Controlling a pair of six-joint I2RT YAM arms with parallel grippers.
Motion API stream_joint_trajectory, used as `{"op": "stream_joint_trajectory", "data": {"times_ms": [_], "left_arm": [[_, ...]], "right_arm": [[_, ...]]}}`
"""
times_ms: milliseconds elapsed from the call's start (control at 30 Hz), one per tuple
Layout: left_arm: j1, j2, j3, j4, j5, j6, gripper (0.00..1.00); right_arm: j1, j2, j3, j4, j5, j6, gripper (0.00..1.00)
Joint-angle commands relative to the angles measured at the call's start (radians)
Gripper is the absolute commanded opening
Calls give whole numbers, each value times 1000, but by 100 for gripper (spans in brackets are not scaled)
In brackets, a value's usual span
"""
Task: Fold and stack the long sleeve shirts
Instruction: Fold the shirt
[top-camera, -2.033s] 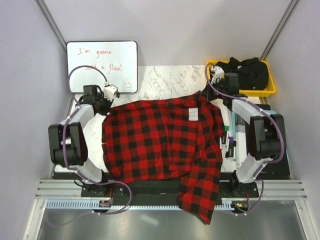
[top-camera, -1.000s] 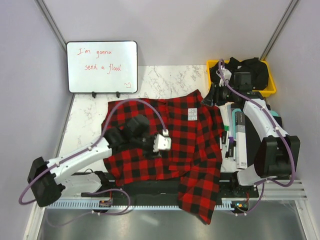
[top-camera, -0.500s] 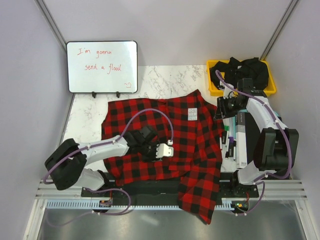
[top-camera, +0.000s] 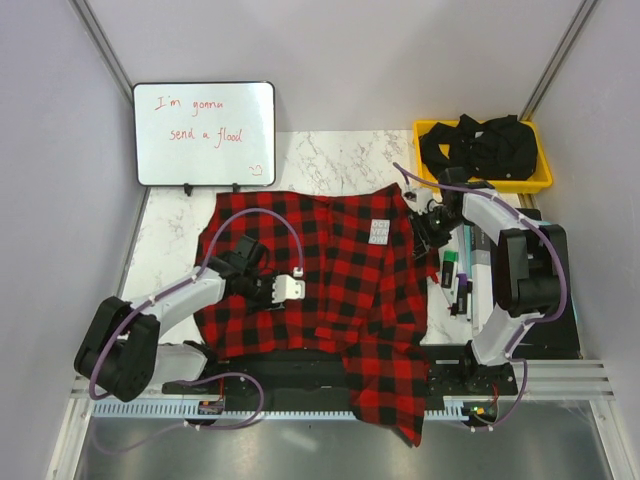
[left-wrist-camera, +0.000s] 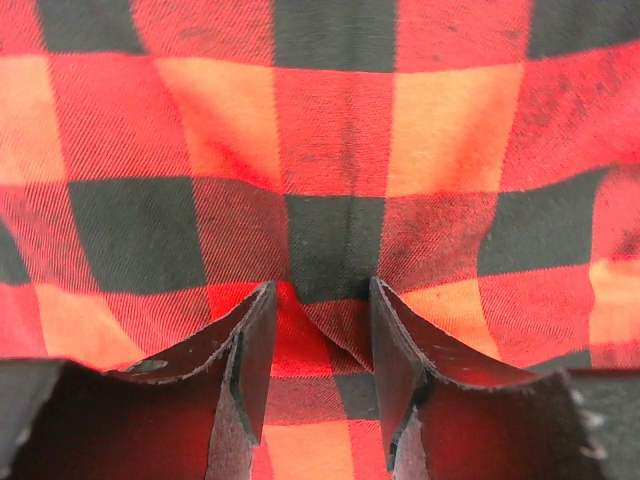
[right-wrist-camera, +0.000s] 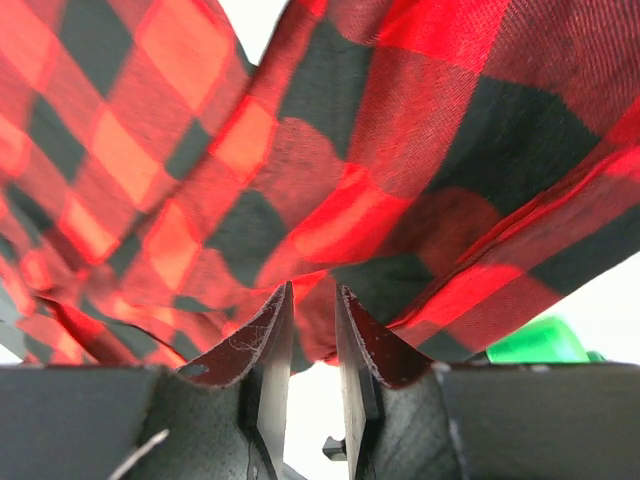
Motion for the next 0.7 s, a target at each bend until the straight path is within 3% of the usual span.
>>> {"op": "stream_joint_trajectory", "data": {"times_ms": [0,133,267,400,500,667], "left_arm": [[110,54,-70,-114,-136,189,49],[117,5,66,-168,-31,110,54],[55,-23,166,-189,29,9,57],[46,43,236,-171,68,-128,57],[43,60,276,-171,132,-145,56],[-141,55,217,-51,47,-223,57]], "right_arm": [[40,43,-16,12,59,-32,30],[57,48,-37,8,105,-35,30],[56,27,-57,-34,162,-67,29],[65,4,-80,-37,200,-82,29],[70,-9,-74,-38,234,-107,29],[108,-16,-20,-60,283,-145,29]]}}
